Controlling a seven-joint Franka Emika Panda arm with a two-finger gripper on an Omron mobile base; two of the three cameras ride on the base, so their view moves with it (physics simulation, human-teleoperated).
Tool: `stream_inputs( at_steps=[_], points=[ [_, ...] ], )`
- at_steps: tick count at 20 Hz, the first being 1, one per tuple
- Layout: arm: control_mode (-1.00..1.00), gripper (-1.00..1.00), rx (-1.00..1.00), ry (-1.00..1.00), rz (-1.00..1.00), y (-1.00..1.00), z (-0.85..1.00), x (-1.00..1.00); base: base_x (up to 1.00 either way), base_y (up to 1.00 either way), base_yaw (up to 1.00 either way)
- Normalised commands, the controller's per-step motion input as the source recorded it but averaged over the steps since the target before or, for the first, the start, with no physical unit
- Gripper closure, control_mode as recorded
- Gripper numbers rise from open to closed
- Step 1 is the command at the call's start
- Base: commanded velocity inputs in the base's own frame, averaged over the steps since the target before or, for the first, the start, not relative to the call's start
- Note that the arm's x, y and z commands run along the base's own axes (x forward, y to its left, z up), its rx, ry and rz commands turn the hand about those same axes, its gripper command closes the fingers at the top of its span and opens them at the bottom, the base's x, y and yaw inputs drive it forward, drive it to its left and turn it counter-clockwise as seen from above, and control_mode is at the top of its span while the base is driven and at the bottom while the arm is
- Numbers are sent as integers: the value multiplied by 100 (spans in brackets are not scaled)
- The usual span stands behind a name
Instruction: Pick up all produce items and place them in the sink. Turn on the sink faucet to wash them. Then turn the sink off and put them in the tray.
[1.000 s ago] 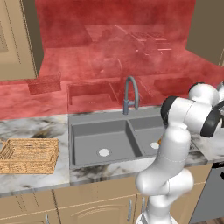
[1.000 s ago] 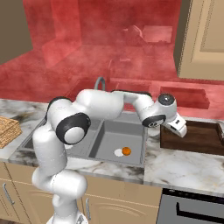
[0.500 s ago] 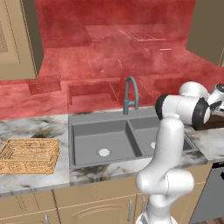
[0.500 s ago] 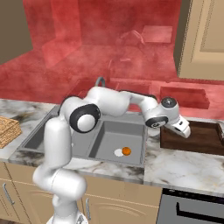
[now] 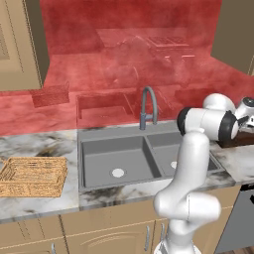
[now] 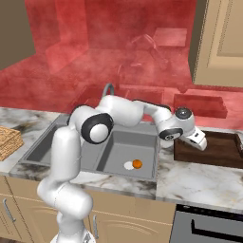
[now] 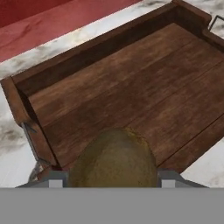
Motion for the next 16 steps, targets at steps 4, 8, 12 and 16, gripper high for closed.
stream_inputs(
  at_steps=[4,8,12,16],
  points=[
    [-100,-100,0,1,0,0,0,8,0,0,0],
    [-100,-100,0,2,1,0,-1,3,0,0,0],
    [-100,-100,0,0,5,37,54,-66,0,0,0],
    [-100,-100,0,0,8,99,60,-100,0,0,0]
  ],
)
